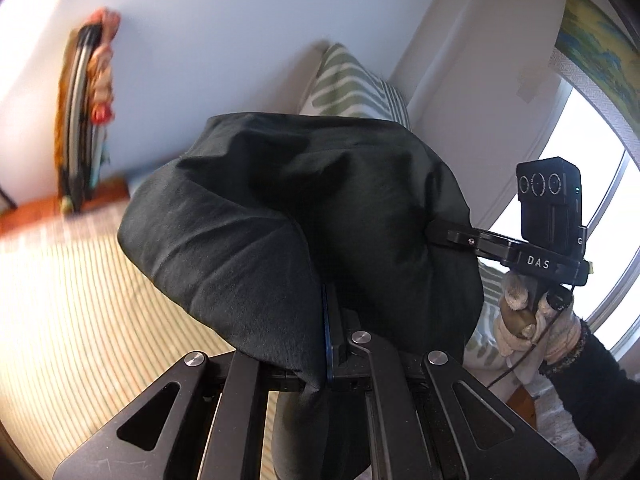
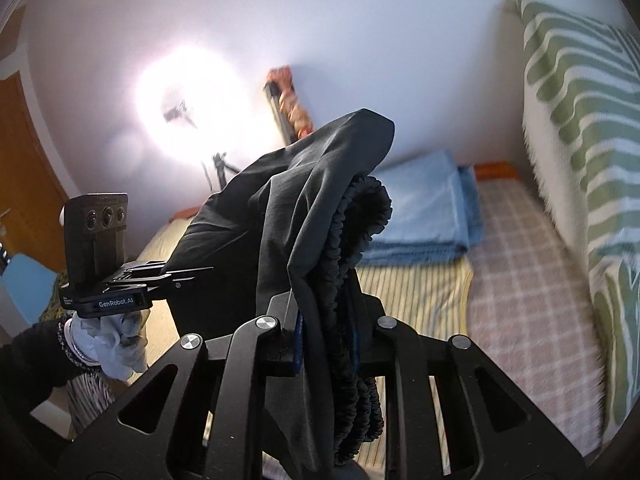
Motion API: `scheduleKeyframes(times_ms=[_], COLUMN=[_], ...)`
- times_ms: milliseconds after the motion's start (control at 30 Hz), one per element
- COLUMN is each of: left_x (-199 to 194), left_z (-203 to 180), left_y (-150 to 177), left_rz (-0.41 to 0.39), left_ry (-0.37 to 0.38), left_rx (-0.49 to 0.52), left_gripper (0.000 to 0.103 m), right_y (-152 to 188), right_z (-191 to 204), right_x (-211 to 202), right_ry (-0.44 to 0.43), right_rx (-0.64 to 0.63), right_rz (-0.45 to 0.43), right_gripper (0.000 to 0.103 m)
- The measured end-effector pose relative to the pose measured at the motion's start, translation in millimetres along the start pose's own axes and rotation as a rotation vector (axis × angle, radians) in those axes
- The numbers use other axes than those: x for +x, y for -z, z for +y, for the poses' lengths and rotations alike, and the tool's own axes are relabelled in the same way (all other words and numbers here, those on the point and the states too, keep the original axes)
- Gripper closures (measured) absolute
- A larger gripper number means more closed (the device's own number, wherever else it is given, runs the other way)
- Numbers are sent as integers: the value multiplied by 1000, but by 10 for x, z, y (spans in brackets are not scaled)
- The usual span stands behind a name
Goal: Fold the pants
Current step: 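Carry the folded trousers with the left tool onto the blue denim stack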
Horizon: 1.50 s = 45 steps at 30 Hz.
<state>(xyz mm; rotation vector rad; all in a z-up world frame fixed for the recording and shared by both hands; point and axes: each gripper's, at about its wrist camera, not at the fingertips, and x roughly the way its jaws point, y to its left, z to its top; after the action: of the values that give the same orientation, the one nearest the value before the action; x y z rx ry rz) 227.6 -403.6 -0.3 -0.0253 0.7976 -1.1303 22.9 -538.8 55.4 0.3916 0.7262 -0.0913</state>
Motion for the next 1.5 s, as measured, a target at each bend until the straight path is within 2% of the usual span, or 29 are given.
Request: scheduleKeyframes(times_ms=[400,600,767,933,1100,1333,1400,1433,1500], left_x=[458,737,1037,1279,1531,1706,1749,1759,1793], left_z=[300,480,785,1012,1326,1610,1677,1707,1720], left_y=[-722,-983,-1202,-1274,-1249,-1164,-1165,-1151,-1156], left_rz=[-28,-29,-23,-11,17,52,75,91,101], left_ry=[-33,-46,-89,-117,-140,-265,-308,-335,-361], left_rx=[61,86,86,96,33,33,20,9,18], left_gripper=[99,99,99,99,99,98,93,93,92], right_y=[-687,-1065,-1322,-1438,-1443,-1385,-1383,-1380,-1389], right_z=[-428,-722,-956,-1198,-1383,-1586,-1637,-1648,-1660], right_x=[470,828,1216,1686,2133,2580,2694,2741,2759], right_ry=[64,100,103,118,127,180,241,318,381], right_rx=[0,-14,-6,-5,3,-13,-19,-38,-46], right_rz=[-46,-37,-15,6,53,129,162,171,175], right_gripper=[86,85,85,85,85,85,81,79,68])
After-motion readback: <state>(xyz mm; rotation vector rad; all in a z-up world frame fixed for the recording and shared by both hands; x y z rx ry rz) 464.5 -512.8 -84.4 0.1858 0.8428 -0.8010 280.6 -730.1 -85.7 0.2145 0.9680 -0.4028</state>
